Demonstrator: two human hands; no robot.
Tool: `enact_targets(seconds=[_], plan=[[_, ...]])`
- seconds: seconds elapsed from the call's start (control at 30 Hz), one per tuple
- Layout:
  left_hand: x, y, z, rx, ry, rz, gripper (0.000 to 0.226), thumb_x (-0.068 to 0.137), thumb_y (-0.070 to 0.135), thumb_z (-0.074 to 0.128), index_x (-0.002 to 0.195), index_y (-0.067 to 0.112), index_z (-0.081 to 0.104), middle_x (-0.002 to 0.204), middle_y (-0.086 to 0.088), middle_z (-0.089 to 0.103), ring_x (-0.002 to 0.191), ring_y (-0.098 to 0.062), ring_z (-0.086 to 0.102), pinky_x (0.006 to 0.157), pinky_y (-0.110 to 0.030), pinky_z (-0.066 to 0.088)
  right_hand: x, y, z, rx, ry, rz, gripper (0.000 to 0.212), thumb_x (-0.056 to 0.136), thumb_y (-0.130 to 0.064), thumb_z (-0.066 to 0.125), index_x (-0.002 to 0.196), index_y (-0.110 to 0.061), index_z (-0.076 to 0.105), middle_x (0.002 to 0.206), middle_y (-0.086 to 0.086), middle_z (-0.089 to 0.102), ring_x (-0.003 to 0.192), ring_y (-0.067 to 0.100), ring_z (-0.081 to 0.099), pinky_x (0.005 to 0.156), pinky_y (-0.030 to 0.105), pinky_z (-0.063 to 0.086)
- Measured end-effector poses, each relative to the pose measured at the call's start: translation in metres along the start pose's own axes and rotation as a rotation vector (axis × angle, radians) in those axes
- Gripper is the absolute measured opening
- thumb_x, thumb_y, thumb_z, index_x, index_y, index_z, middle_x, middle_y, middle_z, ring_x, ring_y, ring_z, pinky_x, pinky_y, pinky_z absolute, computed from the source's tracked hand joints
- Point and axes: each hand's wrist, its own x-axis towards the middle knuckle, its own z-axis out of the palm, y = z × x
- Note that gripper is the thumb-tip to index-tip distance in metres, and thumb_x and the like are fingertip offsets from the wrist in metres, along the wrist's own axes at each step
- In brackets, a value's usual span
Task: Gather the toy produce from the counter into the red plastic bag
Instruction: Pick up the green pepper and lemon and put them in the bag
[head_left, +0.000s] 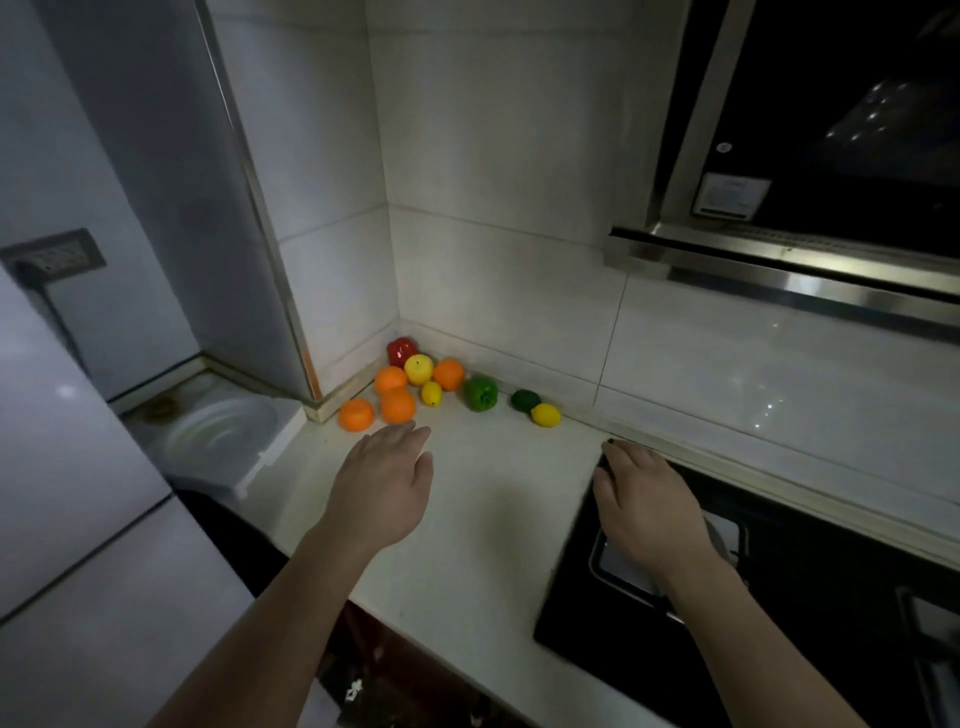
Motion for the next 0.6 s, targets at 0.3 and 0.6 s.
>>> enact_targets(seconds=[0.3,0.6], plan=[[0.074,-0.036,0.019,0.053,-0.030,0.006,0.049,0.097,0.039,0.036,0.138,0.016,0.051,0.142,-0.007,0.051,0.132,-0.026,0.045,0.109,-0.043,0.037,0.078,-0.006,0.040,0.045,-0.050,0.045,0.051,0.095,-0.035,0.034,0.130,-0.003,0.053,0.131,0.016,0.056,0.120,0.034,0.050,0.100,0.040,0.039],[0.146,-0.053,0.053,0.012,-0.102,0.048,0.051,0.096,0.038,0.034,0.137,0.013,0.052,0.139,-0.009,0.053,0.129,-0.027,0.047,0.106,-0.043,0.040,0.130,0.007,0.069,0.048,-0.085,0.119,0.067,0.089,-0.045,0.021,0.125,-0.002,0.057,0.126,0.017,0.059,0.115,0.035,0.054,0.098,0.043,0.044]])
